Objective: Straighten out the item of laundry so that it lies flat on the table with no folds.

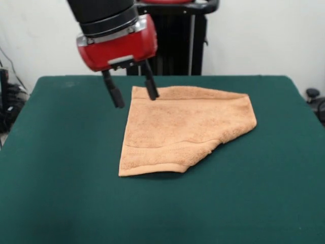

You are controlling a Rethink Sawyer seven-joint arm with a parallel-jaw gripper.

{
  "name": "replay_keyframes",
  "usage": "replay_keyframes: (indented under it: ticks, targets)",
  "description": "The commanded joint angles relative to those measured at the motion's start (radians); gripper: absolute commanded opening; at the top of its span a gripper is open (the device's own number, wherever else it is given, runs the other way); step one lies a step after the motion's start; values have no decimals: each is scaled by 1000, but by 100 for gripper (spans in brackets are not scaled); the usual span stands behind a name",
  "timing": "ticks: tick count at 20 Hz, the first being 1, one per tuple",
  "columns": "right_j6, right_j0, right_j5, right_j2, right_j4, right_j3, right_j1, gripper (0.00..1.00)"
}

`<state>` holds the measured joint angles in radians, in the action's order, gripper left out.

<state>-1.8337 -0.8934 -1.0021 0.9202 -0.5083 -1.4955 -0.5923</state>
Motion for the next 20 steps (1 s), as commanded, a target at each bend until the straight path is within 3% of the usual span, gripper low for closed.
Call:
replay_keyframes:
  ticks: [1,9,15,20]
  targets:
    - [318,13,-47,-6,-54,-97,94,100]
    - [269,40,-8,-31,-102,-91,109,100]
    - [246,63,45,-51,-160,-57,179,100]
    - [231,79,12,-55,-169,-31,201,100]
